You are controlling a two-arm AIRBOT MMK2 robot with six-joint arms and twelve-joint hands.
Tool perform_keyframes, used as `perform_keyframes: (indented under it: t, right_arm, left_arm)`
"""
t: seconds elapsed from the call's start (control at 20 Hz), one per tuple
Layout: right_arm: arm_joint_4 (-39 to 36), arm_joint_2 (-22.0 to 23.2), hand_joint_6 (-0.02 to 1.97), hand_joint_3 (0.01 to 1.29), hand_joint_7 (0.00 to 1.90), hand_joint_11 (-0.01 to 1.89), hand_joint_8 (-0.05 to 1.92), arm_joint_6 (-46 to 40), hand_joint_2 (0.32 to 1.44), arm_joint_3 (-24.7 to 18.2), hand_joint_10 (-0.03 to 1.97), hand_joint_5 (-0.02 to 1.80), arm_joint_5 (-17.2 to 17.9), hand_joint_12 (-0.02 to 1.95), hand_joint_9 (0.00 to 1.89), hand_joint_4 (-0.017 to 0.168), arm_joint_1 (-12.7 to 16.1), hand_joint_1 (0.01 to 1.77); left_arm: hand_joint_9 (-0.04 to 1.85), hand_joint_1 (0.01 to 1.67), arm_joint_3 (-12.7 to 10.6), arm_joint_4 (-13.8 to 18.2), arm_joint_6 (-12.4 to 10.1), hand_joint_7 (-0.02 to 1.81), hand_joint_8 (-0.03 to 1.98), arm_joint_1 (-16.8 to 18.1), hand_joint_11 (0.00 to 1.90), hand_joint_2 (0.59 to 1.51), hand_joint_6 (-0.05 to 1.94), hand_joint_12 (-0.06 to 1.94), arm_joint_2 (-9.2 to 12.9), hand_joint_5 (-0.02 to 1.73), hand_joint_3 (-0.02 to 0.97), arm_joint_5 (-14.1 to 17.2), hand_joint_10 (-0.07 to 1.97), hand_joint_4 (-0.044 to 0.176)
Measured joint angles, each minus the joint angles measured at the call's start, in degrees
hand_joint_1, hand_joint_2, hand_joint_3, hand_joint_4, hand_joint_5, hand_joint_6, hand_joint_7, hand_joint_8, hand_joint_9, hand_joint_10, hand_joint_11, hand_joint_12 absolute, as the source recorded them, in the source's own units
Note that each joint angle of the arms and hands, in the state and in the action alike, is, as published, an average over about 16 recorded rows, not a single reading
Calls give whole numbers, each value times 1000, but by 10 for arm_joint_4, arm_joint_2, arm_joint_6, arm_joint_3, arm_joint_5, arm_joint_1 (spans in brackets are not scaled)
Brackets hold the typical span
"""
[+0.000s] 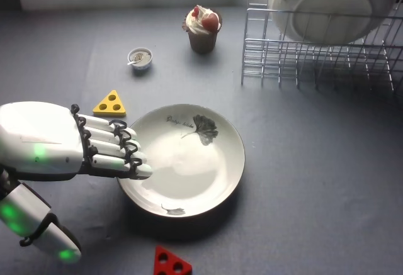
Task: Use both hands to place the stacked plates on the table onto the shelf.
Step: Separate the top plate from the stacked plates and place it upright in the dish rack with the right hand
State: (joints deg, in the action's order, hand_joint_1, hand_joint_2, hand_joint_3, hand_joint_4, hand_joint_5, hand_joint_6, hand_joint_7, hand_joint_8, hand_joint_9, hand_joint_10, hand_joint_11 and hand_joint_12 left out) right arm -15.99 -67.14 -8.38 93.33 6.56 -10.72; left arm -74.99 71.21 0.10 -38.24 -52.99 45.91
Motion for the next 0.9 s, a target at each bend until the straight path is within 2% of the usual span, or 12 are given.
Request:
perform_keyframes:
  t: [0.35,0.55,0.75,0.9]
  right_arm:
    - [2,-1,321,18,856,996,64,-3,984,2,84,779,18,333,941,-5,-3,1116]
    - [1,-1,76,18,811,946,16,3,953,0,20,722,37,246,889,-4,-3,1049]
    - [-1,-1,34,18,751,876,16,19,945,-2,20,673,68,195,824,-3,-3,994]
    - [-4,1,31,18,689,800,15,39,952,-7,20,625,106,147,754,-3,-3,940]
  left_arm:
    - [136,115,0,1,0,141,11,-8,145,943,12,34,0,102,3,0,4,2]
    - [131,109,0,1,0,135,11,-15,140,944,12,31,0,100,3,0,4,2]
    - [124,100,0,-1,0,127,11,-22,119,945,12,22,0,94,3,0,4,1]
    - [118,100,1,-3,1,124,11,-28,104,944,12,11,0,91,4,0,3,1]
